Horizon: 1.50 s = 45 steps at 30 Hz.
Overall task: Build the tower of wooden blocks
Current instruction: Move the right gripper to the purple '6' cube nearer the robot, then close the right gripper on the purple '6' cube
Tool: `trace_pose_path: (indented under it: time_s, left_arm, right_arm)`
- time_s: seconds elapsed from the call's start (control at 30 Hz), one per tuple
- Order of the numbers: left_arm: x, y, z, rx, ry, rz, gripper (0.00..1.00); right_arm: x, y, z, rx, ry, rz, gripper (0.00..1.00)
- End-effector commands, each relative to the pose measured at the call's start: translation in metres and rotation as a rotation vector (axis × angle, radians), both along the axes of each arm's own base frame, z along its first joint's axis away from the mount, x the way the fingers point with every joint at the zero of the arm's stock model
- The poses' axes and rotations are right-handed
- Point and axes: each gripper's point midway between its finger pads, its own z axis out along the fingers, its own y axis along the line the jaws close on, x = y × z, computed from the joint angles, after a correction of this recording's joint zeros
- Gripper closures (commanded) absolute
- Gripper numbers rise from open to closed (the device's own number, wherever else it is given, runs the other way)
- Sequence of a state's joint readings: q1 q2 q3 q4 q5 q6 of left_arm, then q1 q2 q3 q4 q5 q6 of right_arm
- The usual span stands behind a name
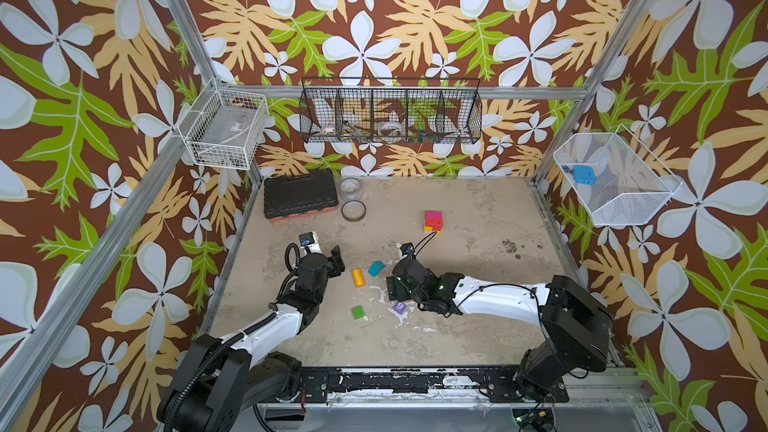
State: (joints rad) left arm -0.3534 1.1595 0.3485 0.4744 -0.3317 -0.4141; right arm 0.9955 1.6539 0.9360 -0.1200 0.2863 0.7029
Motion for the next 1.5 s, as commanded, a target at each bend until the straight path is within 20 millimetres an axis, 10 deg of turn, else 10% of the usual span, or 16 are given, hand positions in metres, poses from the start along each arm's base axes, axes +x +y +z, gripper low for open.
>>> trace_pose_path:
  time_s: [0.0, 0.43, 0.9, 1.47]
  left_arm:
    - [0.003, -0.001, 0.007, -0.004, -0.023, 0.0, 0.24]
    - [0.004, -0.002, 0.007, -0.004, -0.022, -0.006, 0.24]
    - [0.004, -0.002, 0.007, -0.006, -0.022, -0.005, 0.24]
    - [0.004, -0.002, 0.007, -0.006, -0.022, -0.006, 0.24]
  right_arm:
    - [-0.013, 0.008, -0.01, -0.004, 0.023, 0.031, 0.1]
    - [-0.053, 0.019, -0.044, -0.043, 0.074, 0.226, 0.22]
    - [-0.048, 0.017, -0.049, -0.132, 0.055, 0.248, 0.26]
    - [-0.061, 0.013, -0.053, -0.15, 0.072, 0.283, 0.57]
